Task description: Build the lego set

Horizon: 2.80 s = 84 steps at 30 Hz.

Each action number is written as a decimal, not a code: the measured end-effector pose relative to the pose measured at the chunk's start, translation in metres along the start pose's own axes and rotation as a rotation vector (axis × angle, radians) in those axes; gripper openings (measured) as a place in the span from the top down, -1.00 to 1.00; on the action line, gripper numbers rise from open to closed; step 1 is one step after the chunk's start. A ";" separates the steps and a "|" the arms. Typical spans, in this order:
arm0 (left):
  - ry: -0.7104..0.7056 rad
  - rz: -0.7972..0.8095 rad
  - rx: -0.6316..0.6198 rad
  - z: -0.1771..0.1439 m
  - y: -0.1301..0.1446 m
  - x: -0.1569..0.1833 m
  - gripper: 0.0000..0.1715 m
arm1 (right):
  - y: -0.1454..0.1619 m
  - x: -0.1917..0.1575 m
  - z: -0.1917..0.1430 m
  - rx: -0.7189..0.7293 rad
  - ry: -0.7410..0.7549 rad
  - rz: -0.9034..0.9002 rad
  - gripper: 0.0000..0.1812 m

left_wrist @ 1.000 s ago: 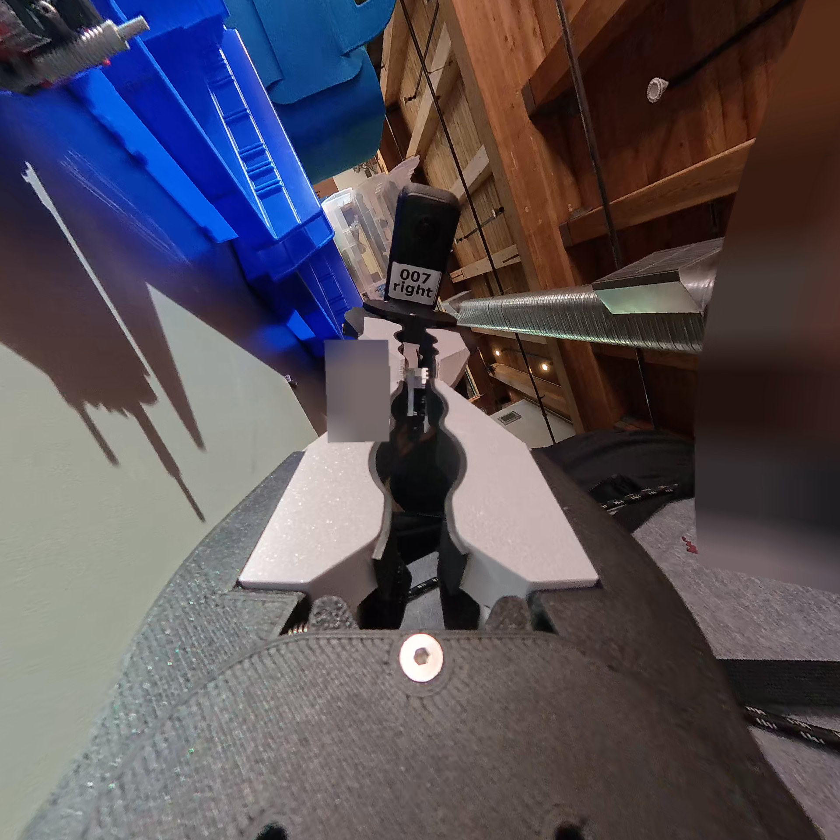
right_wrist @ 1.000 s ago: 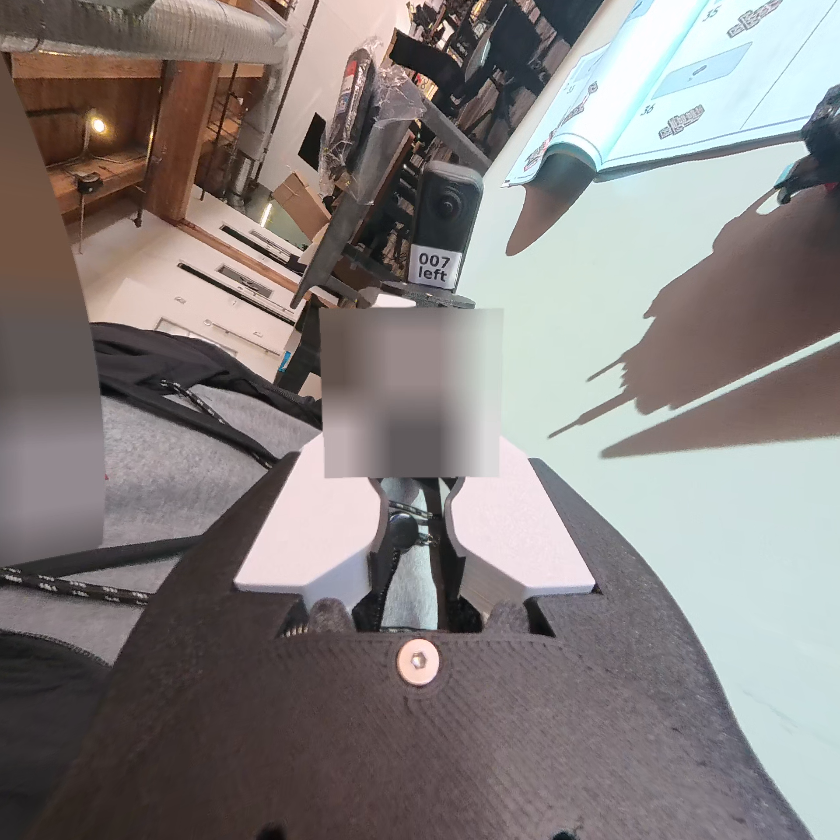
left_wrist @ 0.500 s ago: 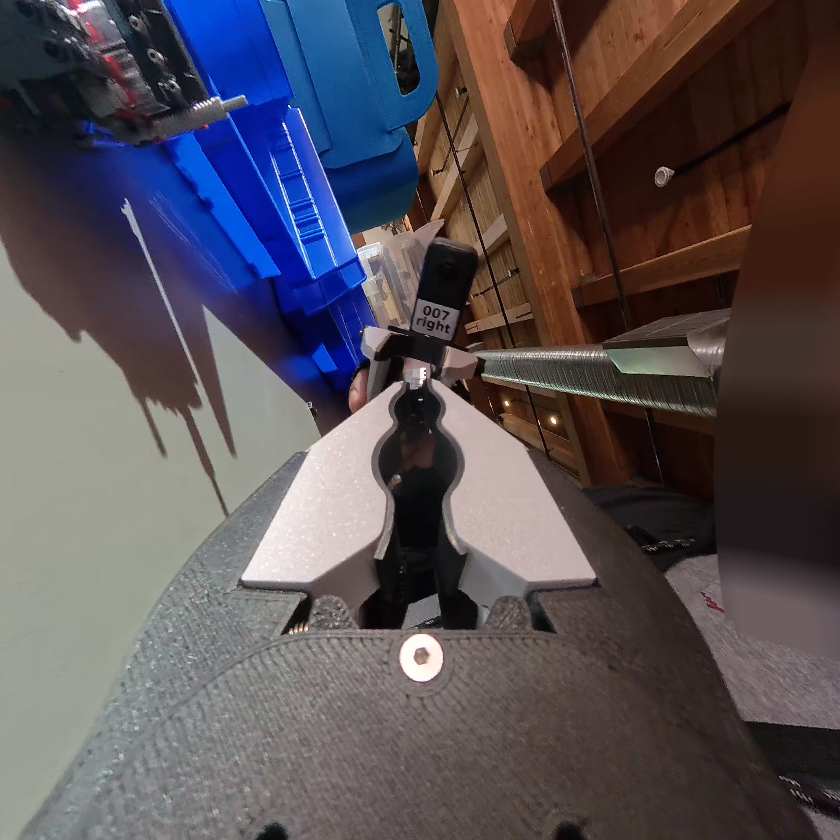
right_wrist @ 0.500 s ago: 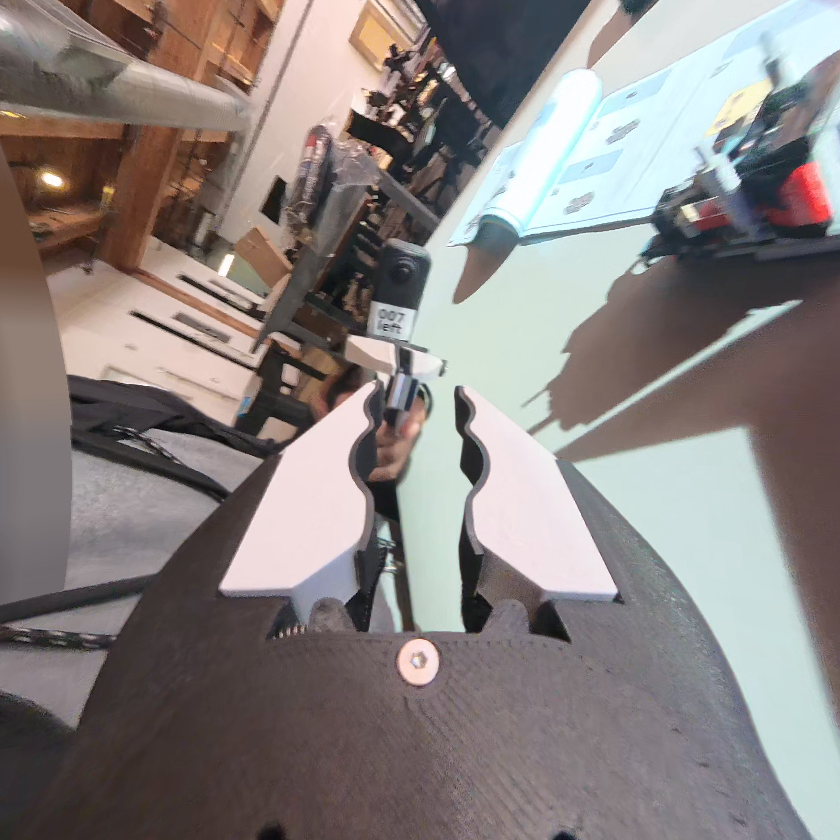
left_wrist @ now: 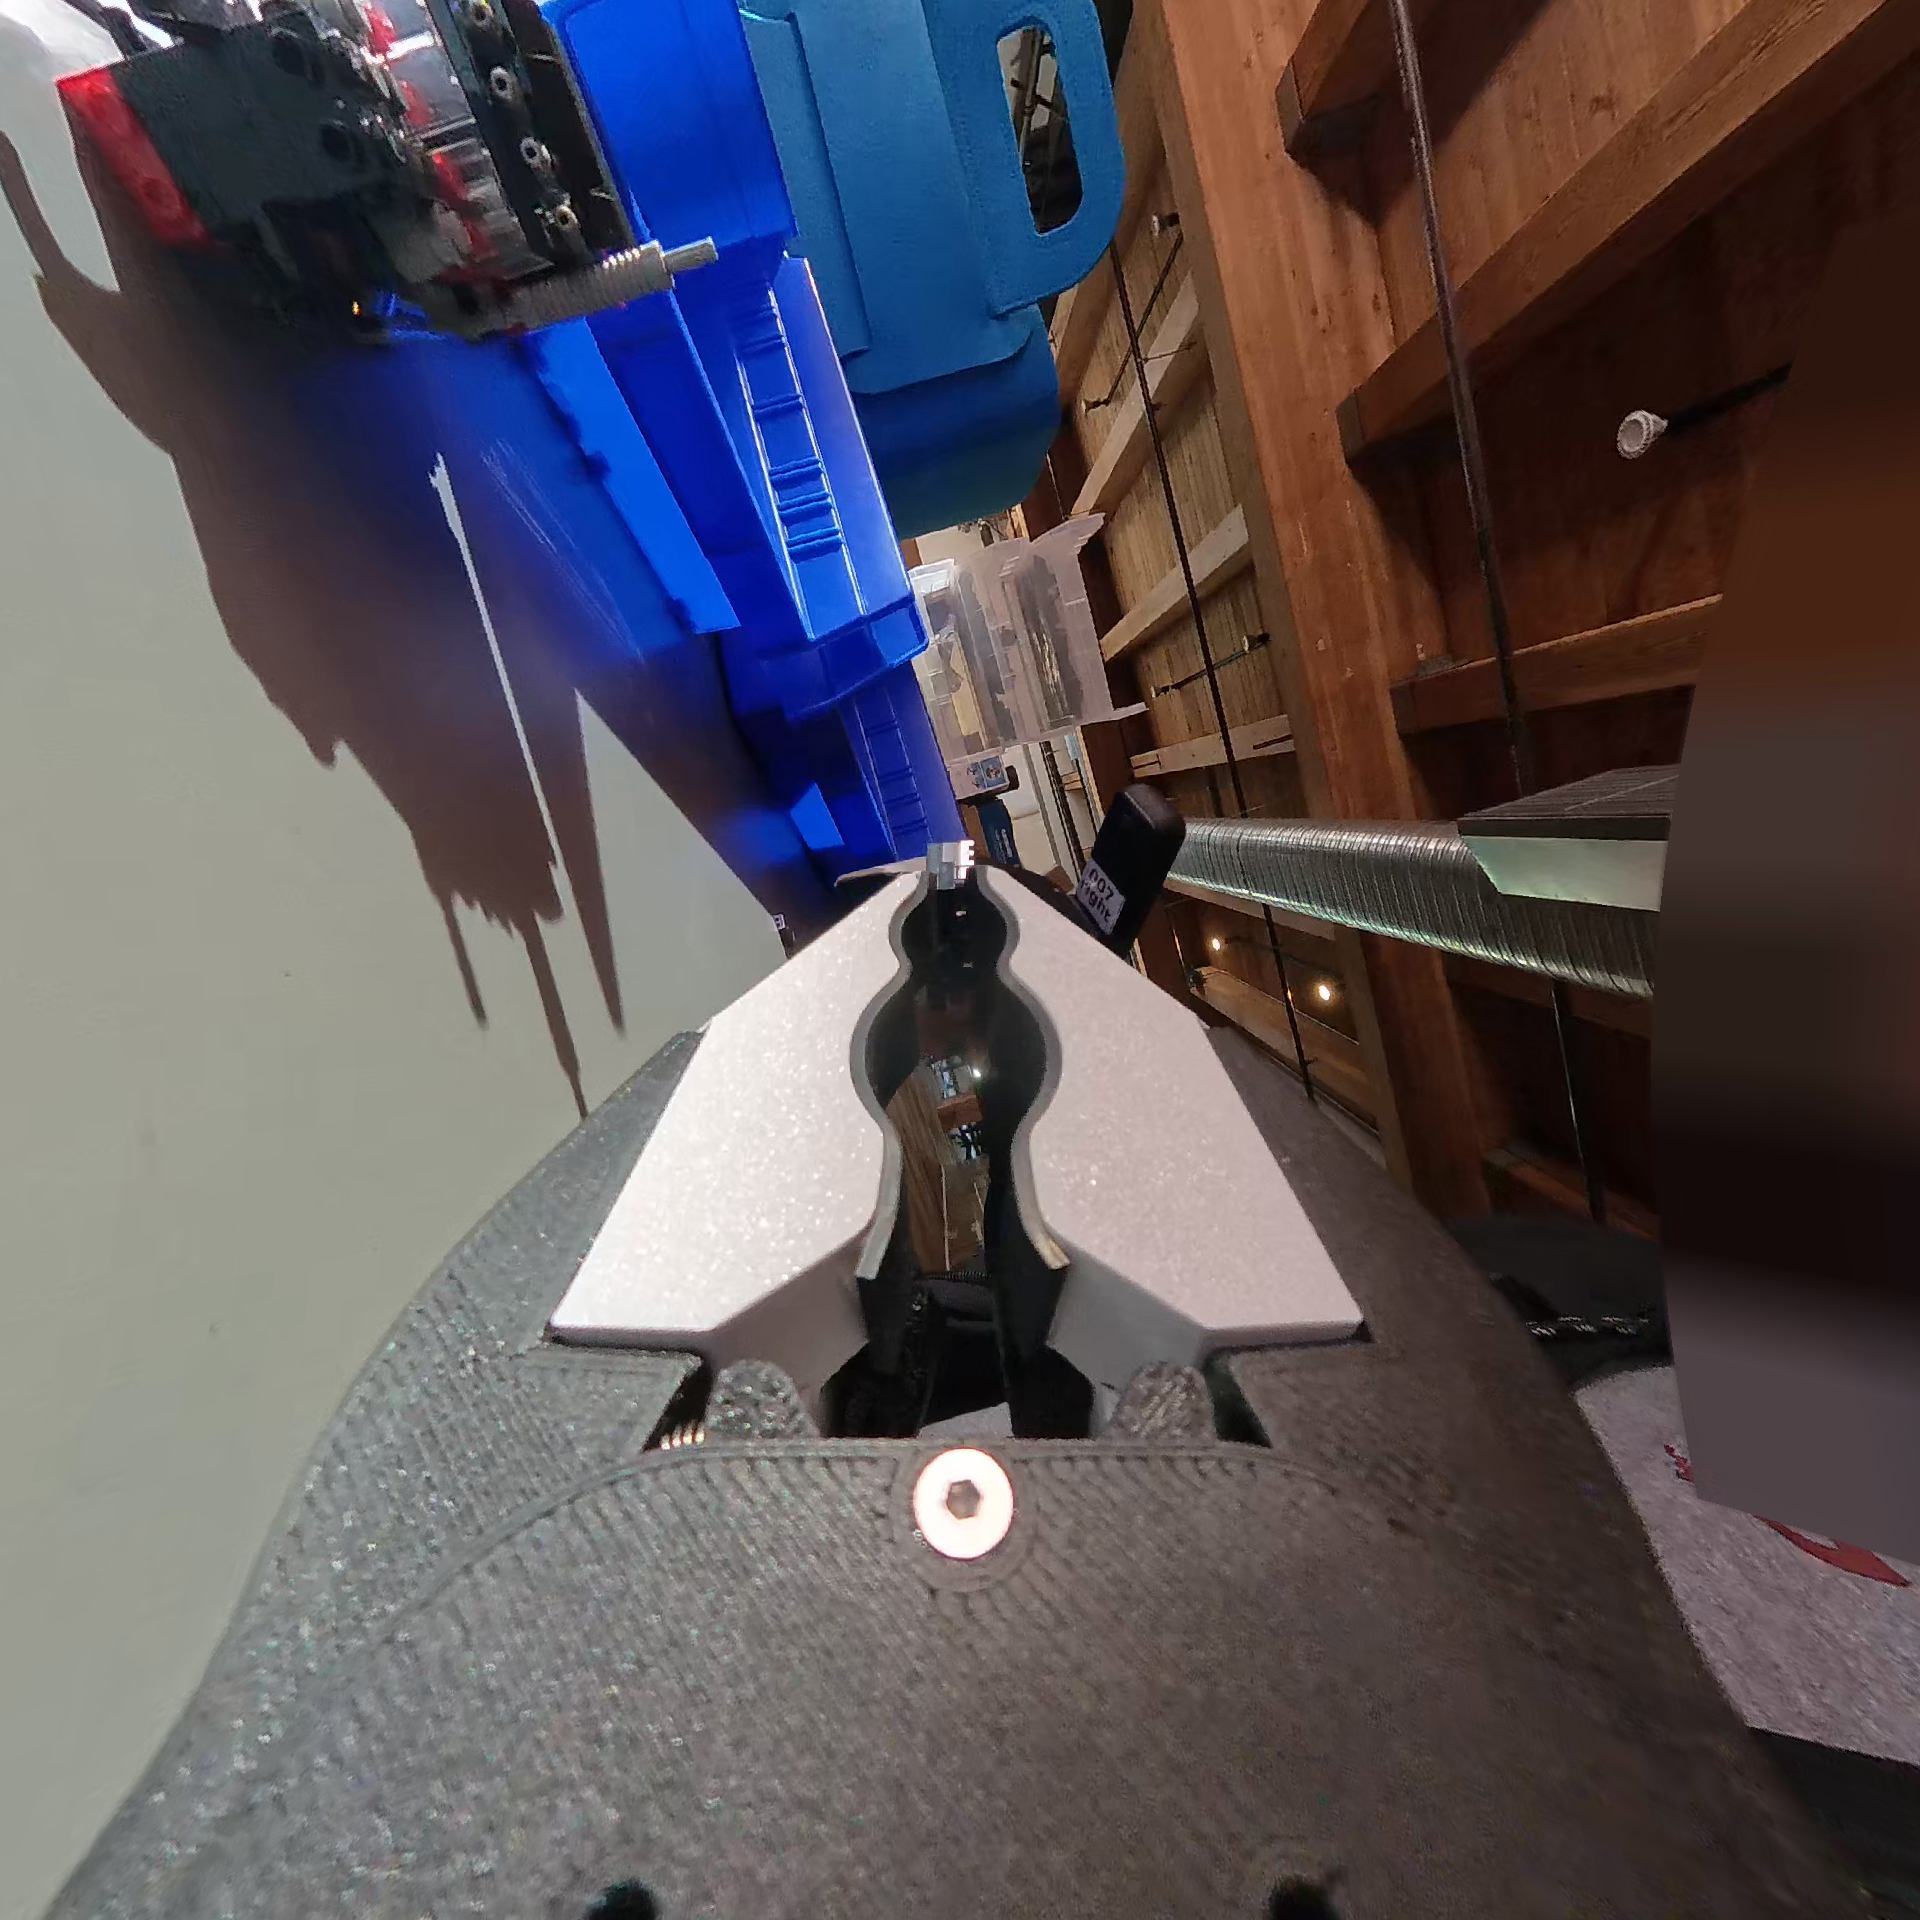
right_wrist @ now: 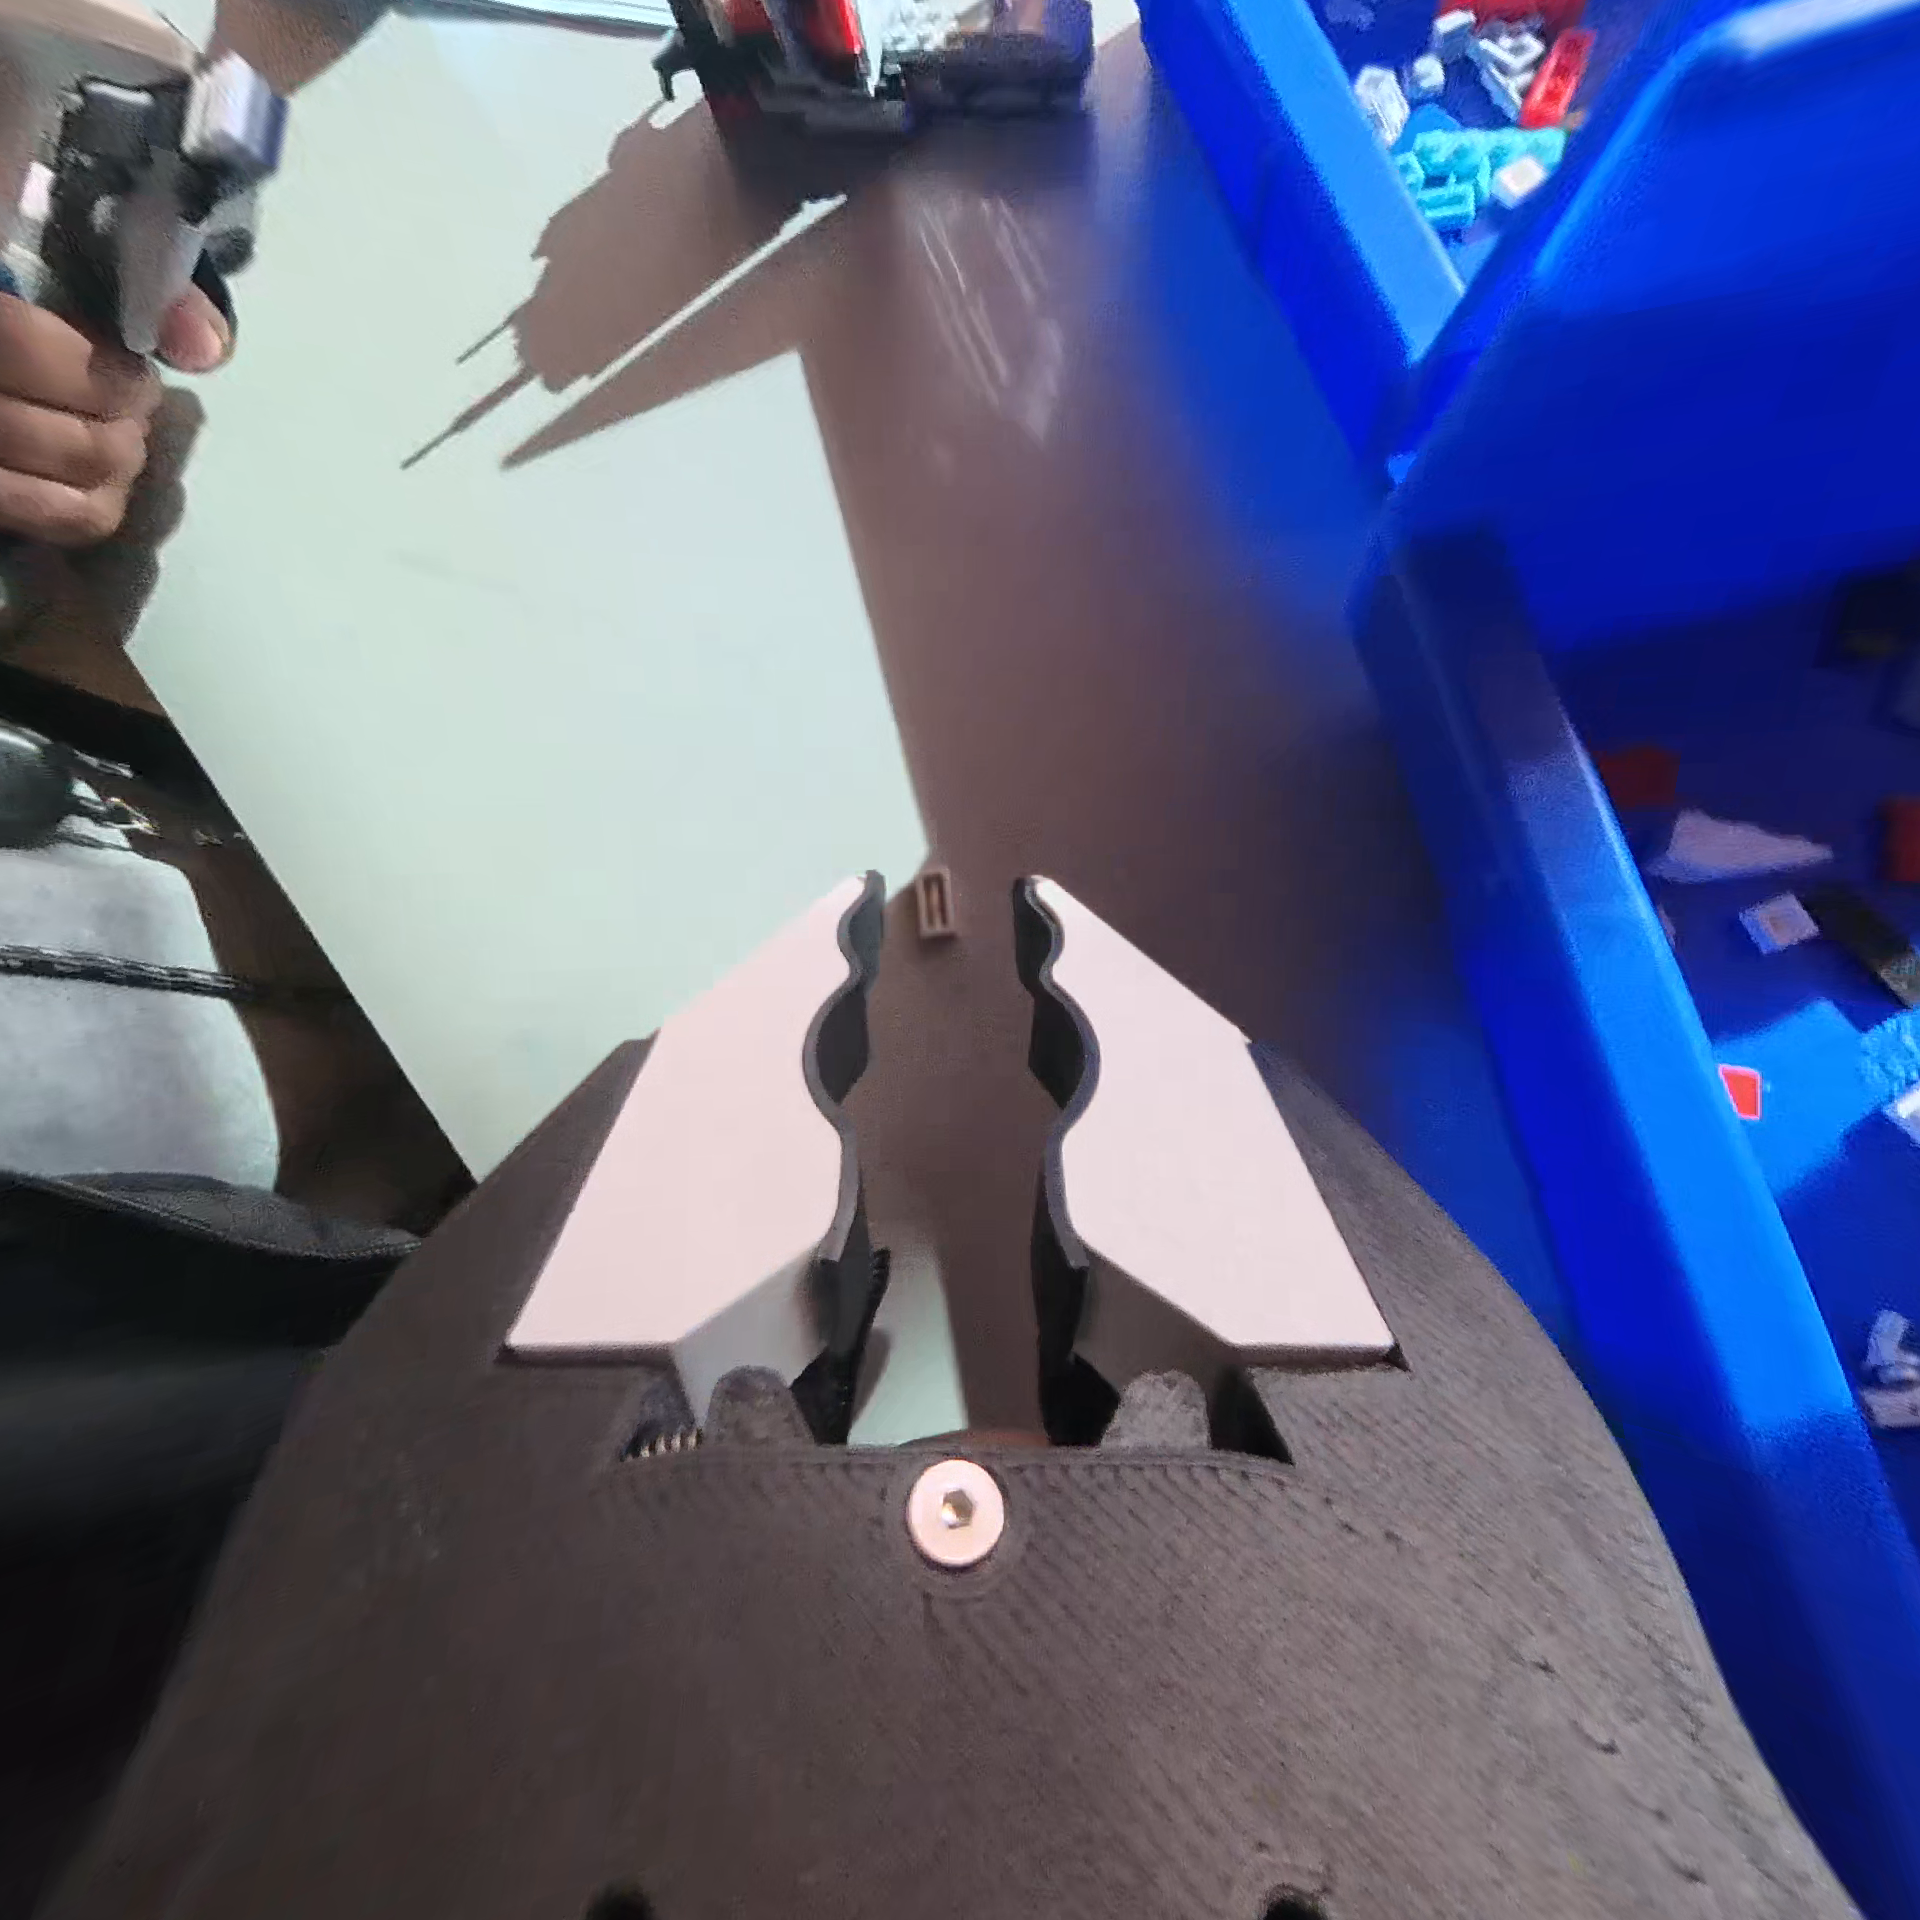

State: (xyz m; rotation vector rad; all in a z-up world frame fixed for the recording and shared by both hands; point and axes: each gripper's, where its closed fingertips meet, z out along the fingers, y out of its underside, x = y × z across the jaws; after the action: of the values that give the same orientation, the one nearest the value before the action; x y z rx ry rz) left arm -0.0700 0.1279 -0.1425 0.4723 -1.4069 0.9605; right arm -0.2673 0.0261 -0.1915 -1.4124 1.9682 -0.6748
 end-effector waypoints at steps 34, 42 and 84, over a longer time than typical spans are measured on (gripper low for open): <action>-0.008 -0.010 0.025 -0.003 -0.004 -0.003 0.94 | -0.053 -0.051 0.043 0.167 -0.068 -0.122 0.79; -0.038 -0.017 0.032 -0.003 -0.005 -0.007 0.94 | -0.052 -0.067 0.091 0.060 -0.075 -0.116 0.80; -0.025 -0.047 0.063 -0.007 -0.011 -0.009 0.94 | -0.070 -0.067 0.103 0.042 -0.090 -0.150 0.80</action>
State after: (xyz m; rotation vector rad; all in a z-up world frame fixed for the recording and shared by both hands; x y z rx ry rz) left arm -0.0558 0.1250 -0.1490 0.5640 -1.3856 0.9656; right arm -0.1312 0.0635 -0.2000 -1.5494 1.7821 -0.7022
